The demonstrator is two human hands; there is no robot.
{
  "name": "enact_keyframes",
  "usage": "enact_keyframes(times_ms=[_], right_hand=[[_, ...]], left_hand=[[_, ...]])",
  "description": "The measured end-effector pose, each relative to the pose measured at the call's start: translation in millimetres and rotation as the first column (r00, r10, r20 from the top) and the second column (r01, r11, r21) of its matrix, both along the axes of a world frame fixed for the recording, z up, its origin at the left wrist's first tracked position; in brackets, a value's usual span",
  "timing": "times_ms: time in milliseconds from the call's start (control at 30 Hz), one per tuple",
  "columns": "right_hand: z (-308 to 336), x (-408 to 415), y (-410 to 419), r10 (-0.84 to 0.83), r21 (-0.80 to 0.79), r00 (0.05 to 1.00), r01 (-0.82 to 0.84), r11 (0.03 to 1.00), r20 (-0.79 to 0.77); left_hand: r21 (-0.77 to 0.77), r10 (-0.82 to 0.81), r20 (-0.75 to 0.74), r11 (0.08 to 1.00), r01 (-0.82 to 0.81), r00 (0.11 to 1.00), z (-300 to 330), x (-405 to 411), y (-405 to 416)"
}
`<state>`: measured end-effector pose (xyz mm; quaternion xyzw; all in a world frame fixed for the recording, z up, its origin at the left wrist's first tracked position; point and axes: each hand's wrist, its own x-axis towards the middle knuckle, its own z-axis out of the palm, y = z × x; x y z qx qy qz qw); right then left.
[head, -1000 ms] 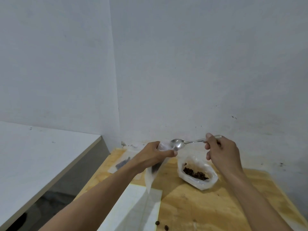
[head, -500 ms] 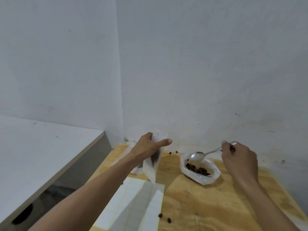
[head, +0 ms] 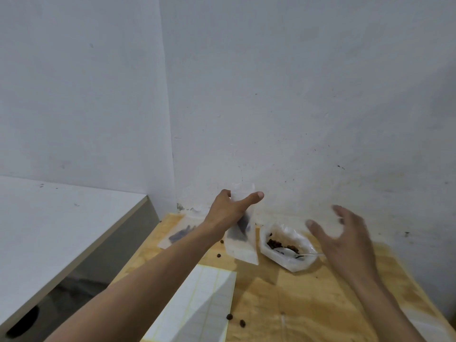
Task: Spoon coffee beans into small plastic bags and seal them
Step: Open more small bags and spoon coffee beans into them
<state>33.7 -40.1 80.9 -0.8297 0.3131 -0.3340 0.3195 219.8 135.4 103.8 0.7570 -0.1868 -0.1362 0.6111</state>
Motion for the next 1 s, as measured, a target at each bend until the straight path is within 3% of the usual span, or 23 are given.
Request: enact_keyframes(times_ms=[67,133,233,333,433,533,700,833,1000], right_hand=[[12.4,9.7,31.3,0.326,0.292,0.945,-0.315,0.903,0.013],[5.2,22.8,56.1,0.520,0.448,0.854,-0.459,0.767,-0.015],[-11.6,38.8,66.3,0.510,0.424,0.860,-0.465,0.777,0.008],[-15.8,41.6,55.3,0.459,0.607,0.871,-0.461,0.647,0.172],[-16.1,44.3,54.7,0.499,0.670,0.844,-0.488,0.559,0.198],[-11.0,47.1,54.7,0.515,0.651,0.828,-0.520,0.553,0.223],[16.8,47.9,44.1,0.398,0.570,0.851,-0.526,0.632,0.343],[28.9,49.8,36.4,0.439,0.452,0.870,-0.493,0.744,0.227],[28.8,53.9,37.1,0.493,0.352,0.857,-0.513,0.783,0.151]], left_hand=[[-0.017,0.010,-0.034,1.000,-0.011,0.999,4.3,-5.9,-8.8],[-0.045,0.007,-0.055,0.999,-0.009,0.998,7.8,-10.2,-17.2],[-0.076,-0.042,-0.053,0.996,0.038,0.998,13.5,-14.0,-13.5],[-0.142,-0.104,-0.020,0.985,0.100,0.994,13.4,-5.5,3.4],[-0.257,-0.087,0.013,0.963,0.087,0.996,9.0,6.6,16.8],[-0.252,-0.065,0.005,0.966,0.064,0.998,4.6,9.3,22.0],[-0.208,-0.158,0.024,0.965,0.160,0.987,1.5,-3.4,26.4],[-0.170,-0.164,0.069,0.970,0.174,0.984,4.3,-16.7,22.7],[-0.170,-0.196,0.109,0.962,0.212,0.975,3.1,-24.3,22.6]])
